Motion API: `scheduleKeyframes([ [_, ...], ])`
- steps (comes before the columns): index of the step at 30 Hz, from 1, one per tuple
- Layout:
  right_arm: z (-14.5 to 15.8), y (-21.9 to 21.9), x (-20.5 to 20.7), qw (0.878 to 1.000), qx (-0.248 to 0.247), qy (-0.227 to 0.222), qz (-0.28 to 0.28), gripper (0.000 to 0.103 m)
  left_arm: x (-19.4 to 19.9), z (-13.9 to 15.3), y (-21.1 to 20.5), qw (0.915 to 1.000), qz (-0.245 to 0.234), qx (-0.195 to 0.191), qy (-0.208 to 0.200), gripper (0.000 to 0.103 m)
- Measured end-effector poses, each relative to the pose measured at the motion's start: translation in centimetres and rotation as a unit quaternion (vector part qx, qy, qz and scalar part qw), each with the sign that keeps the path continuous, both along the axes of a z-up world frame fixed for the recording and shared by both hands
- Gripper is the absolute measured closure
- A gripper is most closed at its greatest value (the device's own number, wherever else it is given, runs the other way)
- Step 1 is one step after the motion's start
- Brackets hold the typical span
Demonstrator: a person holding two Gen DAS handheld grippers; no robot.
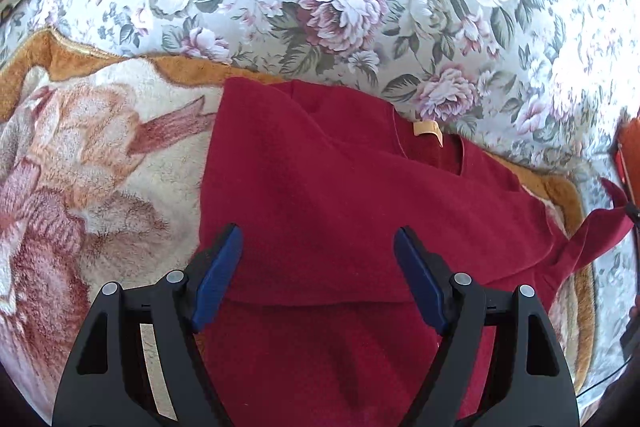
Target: Fold small clothes
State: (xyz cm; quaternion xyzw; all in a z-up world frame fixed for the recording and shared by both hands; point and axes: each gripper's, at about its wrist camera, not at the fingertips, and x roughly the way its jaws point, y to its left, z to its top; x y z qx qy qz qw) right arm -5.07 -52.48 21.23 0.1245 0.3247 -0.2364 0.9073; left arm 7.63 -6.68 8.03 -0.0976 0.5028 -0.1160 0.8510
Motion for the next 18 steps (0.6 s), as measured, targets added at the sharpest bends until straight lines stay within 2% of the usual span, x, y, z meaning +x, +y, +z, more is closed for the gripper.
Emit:
scheduleKeyframes([
  [3,0.0,0.9,1.1,0.995,0.071,-0.027,0.063,0.101,0.1,0.2,0.4,1.0,0.004,-0.008,-0.001,0.024],
  [7,0.4,7.7,3.2,0.978,0.087,-0.054,0.18,0.102,0.2,0.4,1.0,0.9998,0.018,-0.008,-0.008,0.024],
  [10,1.9,14.2,3.9,0.942,0.115,-0.09,0.303,0.103,0.4,0.2,1.7,0.9995,0.027,-0.012,-0.004,0.024],
  [12,2.0,17.5,4.3,0.925,0.108,-0.093,0.352,0.103,0.5,0.1,2.0,0.9994,0.031,-0.011,-0.006,0.024],
  [13,1.7,18.5,4.6,0.926,0.097,-0.088,0.354,0.103,0.5,0.1,2.1,0.9994,0.033,-0.012,-0.006,0.024],
  [16,-0.5,18.7,5.5,0.946,0.064,-0.054,0.312,0.098,0.5,0.1,2.4,0.9992,0.035,-0.021,-0.004,0.024],
  [18,-2.7,18.3,6.5,0.957,0.04,-0.019,0.286,0.07,0.5,0.1,2.4,0.9991,0.033,-0.024,-0.006,0.024],
])
